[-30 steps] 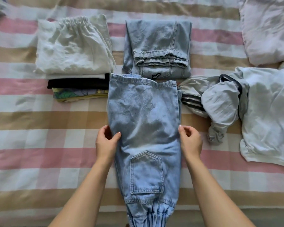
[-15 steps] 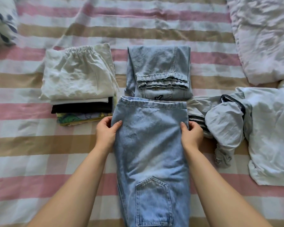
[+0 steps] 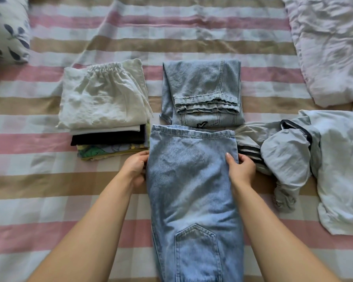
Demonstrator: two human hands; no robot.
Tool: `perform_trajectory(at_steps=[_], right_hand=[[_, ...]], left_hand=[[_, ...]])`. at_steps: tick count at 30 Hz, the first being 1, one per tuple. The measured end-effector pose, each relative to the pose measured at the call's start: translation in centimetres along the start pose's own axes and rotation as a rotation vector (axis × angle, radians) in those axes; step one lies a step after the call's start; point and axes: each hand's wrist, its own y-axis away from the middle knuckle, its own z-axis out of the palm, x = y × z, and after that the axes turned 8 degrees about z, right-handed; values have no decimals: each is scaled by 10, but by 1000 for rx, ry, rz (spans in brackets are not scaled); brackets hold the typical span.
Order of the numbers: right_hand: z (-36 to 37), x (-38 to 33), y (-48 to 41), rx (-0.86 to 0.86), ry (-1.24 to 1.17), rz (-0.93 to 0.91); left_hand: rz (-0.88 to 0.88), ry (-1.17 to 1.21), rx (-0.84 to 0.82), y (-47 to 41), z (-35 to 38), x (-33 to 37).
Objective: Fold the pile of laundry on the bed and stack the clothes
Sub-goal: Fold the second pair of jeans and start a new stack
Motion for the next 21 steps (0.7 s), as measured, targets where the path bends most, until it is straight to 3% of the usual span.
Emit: perform_trajectory(at_steps=[7, 10, 14, 19, 21], right_hand=[[-10, -2, -10, -96, 22, -28], [-14, -1, -13, -124, 36, -58], [-14, -3, -14, -194, -19, -4], [-15, -9, -6, -258, -191, 22], [-19, -13, -5, -261, -245, -8]], left_hand=[[127, 87, -16, 9, 6, -4], [52, 229, -126, 9, 2, -5], [57, 39, -219, 6, -5, 0], [-56, -75, -312, 10, -6, 5], [30, -49, -305, 12, -10, 6]])
